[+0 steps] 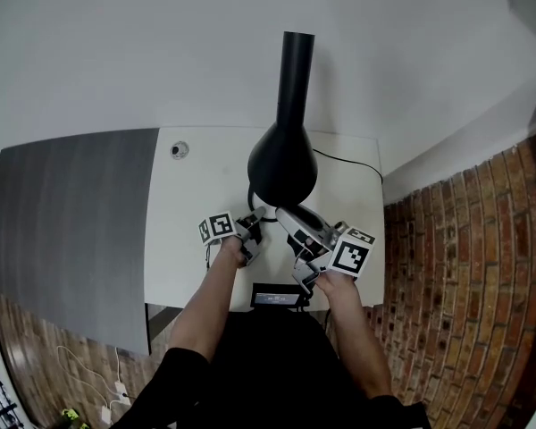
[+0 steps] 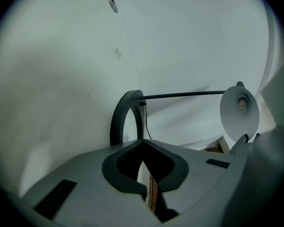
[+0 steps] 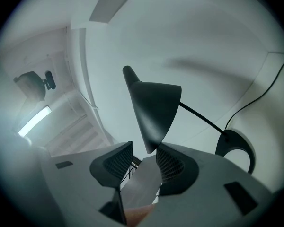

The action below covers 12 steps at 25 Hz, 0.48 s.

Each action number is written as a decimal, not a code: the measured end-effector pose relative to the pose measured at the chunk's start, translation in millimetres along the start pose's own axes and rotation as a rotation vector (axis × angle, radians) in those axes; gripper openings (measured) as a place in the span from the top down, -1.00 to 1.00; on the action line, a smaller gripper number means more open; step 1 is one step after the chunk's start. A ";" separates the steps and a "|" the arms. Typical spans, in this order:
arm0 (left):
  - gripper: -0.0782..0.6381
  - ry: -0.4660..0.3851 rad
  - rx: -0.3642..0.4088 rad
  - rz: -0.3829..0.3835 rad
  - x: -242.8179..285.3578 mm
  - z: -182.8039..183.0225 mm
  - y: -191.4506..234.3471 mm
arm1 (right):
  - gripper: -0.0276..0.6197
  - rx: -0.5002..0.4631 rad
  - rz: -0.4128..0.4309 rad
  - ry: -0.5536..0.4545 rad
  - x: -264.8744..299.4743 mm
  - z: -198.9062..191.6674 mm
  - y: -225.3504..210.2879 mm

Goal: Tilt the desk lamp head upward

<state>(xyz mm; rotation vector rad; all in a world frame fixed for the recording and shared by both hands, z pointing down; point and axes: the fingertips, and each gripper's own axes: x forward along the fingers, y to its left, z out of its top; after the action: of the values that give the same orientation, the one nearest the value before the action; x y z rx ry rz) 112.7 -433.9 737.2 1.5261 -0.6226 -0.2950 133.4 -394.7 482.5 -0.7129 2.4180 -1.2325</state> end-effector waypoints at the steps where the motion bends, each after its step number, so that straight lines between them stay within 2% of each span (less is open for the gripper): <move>1: 0.75 0.000 0.001 -0.001 0.0 0.1 -0.2 | 0.43 0.001 0.000 0.000 0.1 0.0 0.2; 12: 0.75 0.001 -0.001 0.000 1.1 -0.6 1.8 | 0.43 0.029 0.009 -0.004 -1.0 0.3 3.5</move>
<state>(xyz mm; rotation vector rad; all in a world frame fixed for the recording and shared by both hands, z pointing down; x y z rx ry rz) 113.5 -433.9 739.2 1.5251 -0.6219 -0.2942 133.3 -392.5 479.5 -0.6943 2.3927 -1.2591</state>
